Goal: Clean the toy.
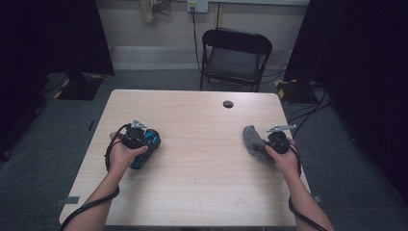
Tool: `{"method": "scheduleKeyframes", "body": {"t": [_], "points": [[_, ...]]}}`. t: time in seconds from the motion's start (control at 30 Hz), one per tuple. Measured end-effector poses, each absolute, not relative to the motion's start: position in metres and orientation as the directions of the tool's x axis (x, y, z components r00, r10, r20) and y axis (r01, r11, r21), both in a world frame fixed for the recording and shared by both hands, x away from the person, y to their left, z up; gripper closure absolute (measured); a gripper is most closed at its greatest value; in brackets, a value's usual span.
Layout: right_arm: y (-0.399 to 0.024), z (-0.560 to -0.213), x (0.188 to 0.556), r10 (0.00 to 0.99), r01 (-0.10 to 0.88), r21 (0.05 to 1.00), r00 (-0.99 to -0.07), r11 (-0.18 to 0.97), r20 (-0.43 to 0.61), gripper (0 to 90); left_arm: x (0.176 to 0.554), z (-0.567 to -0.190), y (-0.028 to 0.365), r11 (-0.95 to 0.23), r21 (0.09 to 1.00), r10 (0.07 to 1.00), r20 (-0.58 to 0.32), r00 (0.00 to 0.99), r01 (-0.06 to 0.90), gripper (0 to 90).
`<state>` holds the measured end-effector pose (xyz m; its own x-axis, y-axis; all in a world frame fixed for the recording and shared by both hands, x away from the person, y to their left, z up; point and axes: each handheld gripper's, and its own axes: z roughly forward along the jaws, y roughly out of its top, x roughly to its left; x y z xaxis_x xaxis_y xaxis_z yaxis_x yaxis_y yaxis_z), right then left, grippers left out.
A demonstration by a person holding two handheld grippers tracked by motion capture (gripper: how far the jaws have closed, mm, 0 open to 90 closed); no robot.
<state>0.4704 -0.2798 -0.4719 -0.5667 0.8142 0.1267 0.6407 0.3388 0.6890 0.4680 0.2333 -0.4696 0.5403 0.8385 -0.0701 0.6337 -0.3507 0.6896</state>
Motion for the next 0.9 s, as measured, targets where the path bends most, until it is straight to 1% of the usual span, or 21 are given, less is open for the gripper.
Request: {"method": "scheduleKeyframes", "body": {"t": [0.3, 0.43, 0.47, 0.63, 0.73, 0.9], "points": [[-0.286, -0.477, 0.469, 0.836, 0.645, 0.693, -0.537, 0.322, 0.112, 66.8, 0.47, -0.477, 0.23, -0.36, 0.681, 0.837, -0.065, 0.543, 0.638, 25.3], [-0.288, -0.478, 0.469, 0.84, 0.645, 0.693, -0.532, 0.322, 0.104, 65.8, 0.471, -0.481, 0.229, -0.372, 0.672, 0.838, -0.052, 0.543, 0.64, 25.4], [-0.288, -0.479, 0.468, 0.838, 0.638, 0.698, -0.536, 0.324, 0.101, 65.3, 0.471, -0.482, 0.228, -0.385, 0.671, 0.836, -0.037, 0.547, 0.634, 25.3], [-0.286, -0.481, 0.467, 0.839, 0.633, 0.701, -0.536, 0.328, 0.092, 64.4, 0.471, -0.484, 0.227, -0.375, 0.674, 0.841, -0.043, 0.54, 0.637, 25.3], [-0.286, -0.481, 0.467, 0.841, 0.634, 0.702, -0.533, 0.325, 0.092, 63.2, 0.472, -0.485, 0.228, -0.359, 0.68, 0.844, -0.055, 0.533, 0.639, 25.3], [-0.284, -0.482, 0.466, 0.842, 0.629, 0.705, -0.533, 0.328, 0.084, 59.7, 0.473, -0.489, 0.227, -0.366, 0.676, 0.843, -0.051, 0.536, 0.64, 25.3]]}}
